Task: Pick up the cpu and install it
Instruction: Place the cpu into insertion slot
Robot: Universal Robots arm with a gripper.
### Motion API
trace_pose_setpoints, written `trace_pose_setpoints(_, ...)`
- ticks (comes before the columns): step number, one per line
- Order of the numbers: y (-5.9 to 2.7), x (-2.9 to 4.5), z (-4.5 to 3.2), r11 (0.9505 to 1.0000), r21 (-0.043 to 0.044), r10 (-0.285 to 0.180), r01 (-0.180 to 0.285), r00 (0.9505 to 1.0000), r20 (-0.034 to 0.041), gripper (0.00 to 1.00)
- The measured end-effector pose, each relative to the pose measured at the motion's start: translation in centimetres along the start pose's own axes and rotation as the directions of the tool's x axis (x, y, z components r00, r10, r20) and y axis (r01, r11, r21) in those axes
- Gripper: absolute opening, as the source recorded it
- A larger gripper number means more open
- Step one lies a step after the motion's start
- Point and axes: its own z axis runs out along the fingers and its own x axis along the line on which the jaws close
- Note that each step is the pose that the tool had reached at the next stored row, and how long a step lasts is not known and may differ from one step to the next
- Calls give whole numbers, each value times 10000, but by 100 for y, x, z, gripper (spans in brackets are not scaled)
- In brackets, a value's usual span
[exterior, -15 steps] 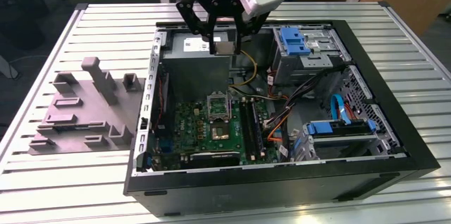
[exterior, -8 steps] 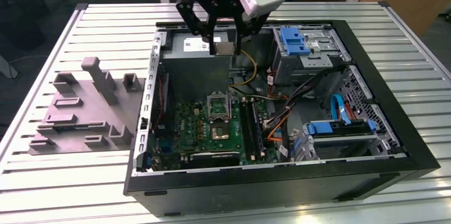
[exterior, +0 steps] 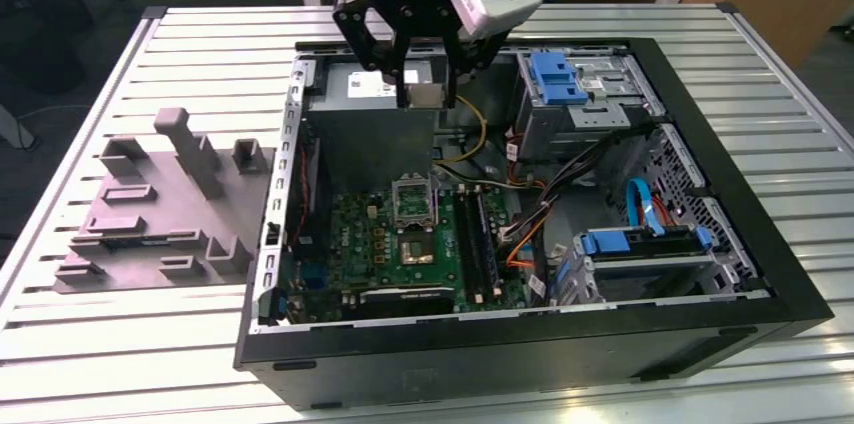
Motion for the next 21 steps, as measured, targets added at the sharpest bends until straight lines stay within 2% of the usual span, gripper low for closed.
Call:
trace_pose_setpoints(16, -10, 3, 2, 10000, 2, -4, 4, 10000, 0, 47)
trace_pose_setpoints(21, -22, 2, 24, 10000, 2, -5, 5, 10000, 0, 47)
